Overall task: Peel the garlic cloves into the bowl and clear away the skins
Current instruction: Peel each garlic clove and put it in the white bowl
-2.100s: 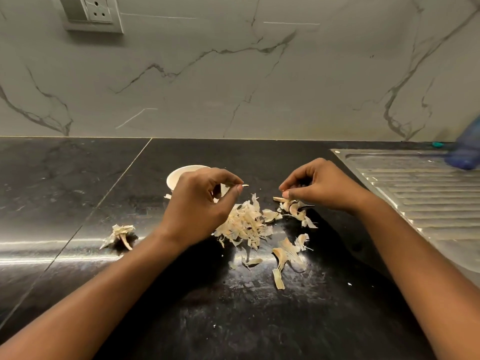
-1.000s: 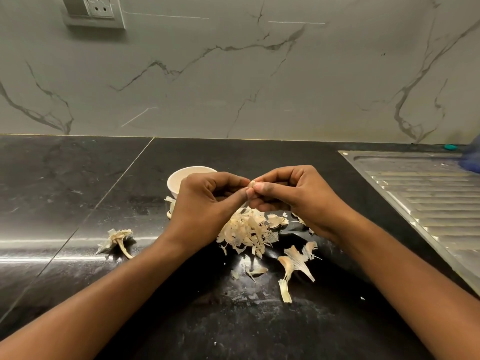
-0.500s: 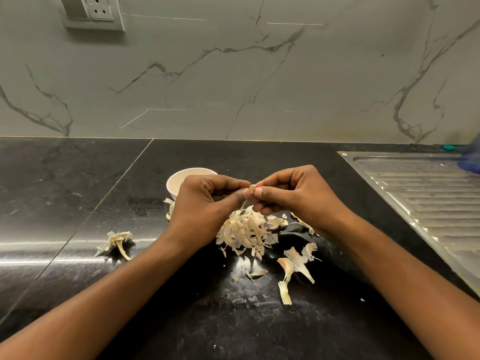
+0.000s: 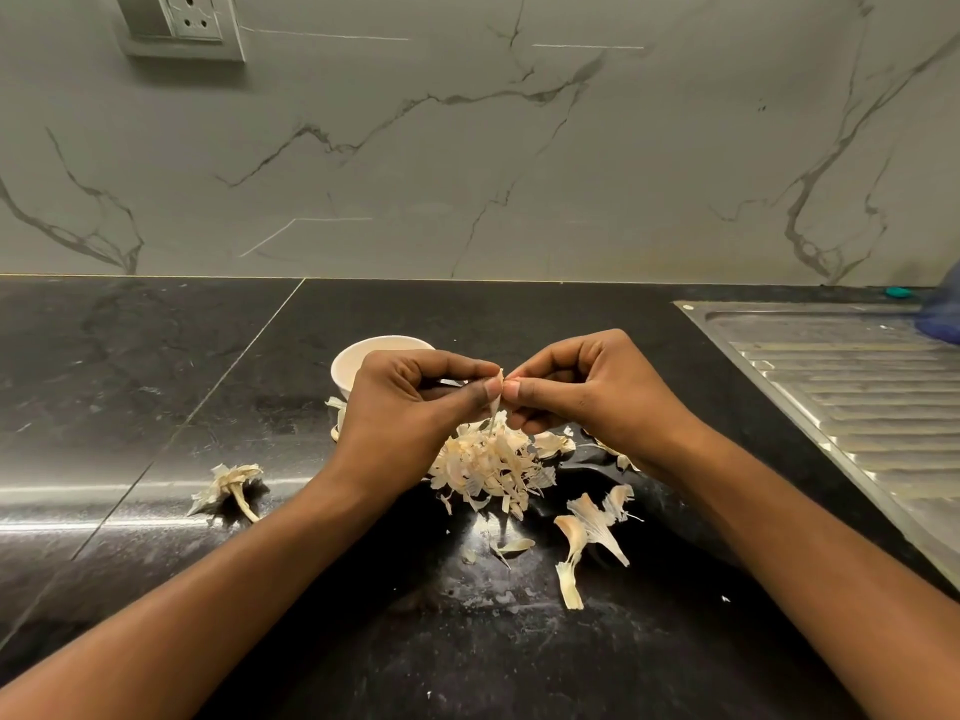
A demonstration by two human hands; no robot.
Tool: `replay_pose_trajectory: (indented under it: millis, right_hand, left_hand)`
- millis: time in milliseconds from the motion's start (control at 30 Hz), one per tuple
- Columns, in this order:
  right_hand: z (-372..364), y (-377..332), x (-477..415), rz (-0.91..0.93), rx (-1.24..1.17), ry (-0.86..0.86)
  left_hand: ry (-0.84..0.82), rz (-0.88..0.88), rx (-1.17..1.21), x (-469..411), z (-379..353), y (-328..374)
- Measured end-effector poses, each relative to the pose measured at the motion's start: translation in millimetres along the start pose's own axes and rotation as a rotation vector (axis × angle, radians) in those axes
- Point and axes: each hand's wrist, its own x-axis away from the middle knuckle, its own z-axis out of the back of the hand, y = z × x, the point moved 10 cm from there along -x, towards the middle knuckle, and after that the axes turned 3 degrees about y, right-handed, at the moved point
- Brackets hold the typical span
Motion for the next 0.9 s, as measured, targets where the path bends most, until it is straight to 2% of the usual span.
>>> replay_pose_trajectory:
  millis: [200,467,900]
  right_hand:
    - [0.1,2.1,0.4,-0.028,-0.031,0.018]
    - [-6.1,7.7,1.7,-0.092,-0.136,-0.006]
    - [-5.0,1.8,4.3,0.019,-0.140,0.132]
  left_hand:
    - [-0.082,0.044,-0.015,2.0,-7.1,-1.7]
    - [-0.038,-0.011,0.010,2.3,-4.5,4.3]
    - [-0.010,0.024,0.066,3.9,-2.8,3.9]
